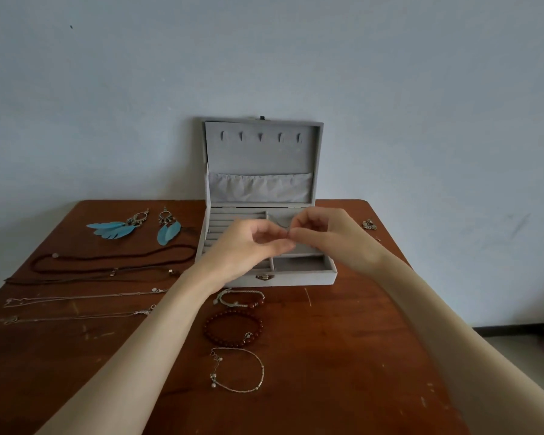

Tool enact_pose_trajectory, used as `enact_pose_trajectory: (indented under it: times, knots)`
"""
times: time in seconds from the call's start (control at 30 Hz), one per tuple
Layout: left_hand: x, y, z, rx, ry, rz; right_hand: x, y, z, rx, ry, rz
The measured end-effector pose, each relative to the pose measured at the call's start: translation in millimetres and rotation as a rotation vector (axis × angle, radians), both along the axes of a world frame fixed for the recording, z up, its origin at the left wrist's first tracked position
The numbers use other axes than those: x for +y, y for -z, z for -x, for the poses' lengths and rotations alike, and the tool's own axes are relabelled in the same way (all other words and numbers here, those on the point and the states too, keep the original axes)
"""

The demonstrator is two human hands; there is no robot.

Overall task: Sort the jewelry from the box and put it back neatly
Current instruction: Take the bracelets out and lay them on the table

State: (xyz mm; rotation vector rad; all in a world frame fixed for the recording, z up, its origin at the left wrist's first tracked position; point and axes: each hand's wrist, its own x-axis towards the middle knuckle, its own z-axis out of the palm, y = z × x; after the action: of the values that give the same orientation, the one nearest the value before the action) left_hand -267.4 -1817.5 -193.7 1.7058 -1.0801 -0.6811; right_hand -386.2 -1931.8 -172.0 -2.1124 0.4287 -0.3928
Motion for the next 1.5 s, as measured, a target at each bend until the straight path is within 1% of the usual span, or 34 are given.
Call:
enact_pose_trajectory:
  times: [0.1, 0.17, 0.27, 0.33, 0.37, 0.47, 0.5, 0.57, 0.63, 0.67, 0.8, 0.9, 1.0, 1.1, 1.23, 1.3, 1.4, 1.5]
  knots:
    - [2.9, 1.4, 3.9, -0.003, 0.041, 0.0, 2.8, 2.7, 5.7, 0.032, 0.003, -0.037]
    - [6.0, 0.5, 5.9, 0.048, 0.051, 0.014, 3.4, 4.4, 9.3, 0.034, 0.02, -0.091]
    - [11.7, 0.1, 6.5, 0.097, 0.014, 0.019, 7.6, 10.4, 14.9, 0.049, 0.037, -0.127]
    - [16.2, 1.3, 8.0, 0.121, 0.027, -0.006, 12.0, 15.0, 19.4, 0.057, 0.024, -0.165]
    - [18.2, 2.5, 9.2, 0.156, 0.051, -0.013, 14.0, 16.0, 22.0, 0.055, 0.019, -0.184]
    - [25.2, 5.3, 11.0, 0.354, 0.071, 0.04, 16.8, 15.9, 32.2, 0.027, 0.042, -0.226]
    - [27.4, 5.2, 11.6, 0.404, 0.065, 0.052, 17.1, 15.7, 35.8, 0.012, 0.05, -0.264]
    - [32.0, 4.3, 13.5, 0.485, 0.062, 0.034, 17.3, 17.4, 42.3, -0.033, 0.06, -0.409]
    - [34.6, 4.6, 14.2, 0.518, 0.06, -0.023, 17.6, 20.2, 47.1, -0.077, 0.072, -0.559]
    - [35.6, 4.1, 14.7, 0.509, 0.051, -0.055, 17.9, 22.0, 49.4, -0.079, 0.079, -0.589]
    - [38.8, 5.8, 19.5, 0.388, -0.031, -0.156, 17.5, 32.3, 56.7, -0.054, 0.127, -0.636]
    - [38.1, 8.0, 26.1, 0.201, -0.056, -0.214, 14.3, 38.7, 60.6, 0.001, 0.198, -0.652]
    - [34.8, 12.3, 31.2, 0.015, -0.09, -0.224, 9.4, 43.8, 64.3, 0.092, 0.272, -0.584]
    - [30.4, 19.7, 34.5, -0.12, -0.158, -0.216, 5.9, 46.9, 65.1, 0.205, 0.334, -0.409]
    - [26.5, 30.1, 42.1, -0.341, -0.175, -0.264, 4.6, 51.0, 63.0, 0.293, 0.343, -0.031]
    - [25.7, 32.3, 45.0, -0.435, -0.201, -0.269, 6.2, 52.7, 61.8, 0.315, 0.334, 0.11]
    - [24.7, 32.8, 49.0, -0.541, -0.225, -0.27, 8.8, 54.8, 59.9, 0.326, 0.318, 0.213]
    - [23.4, 32.7, 52.0, -0.637, -0.234, -0.272, 11.5, 54.5, 58.0, 0.326, 0.318, 0.266]
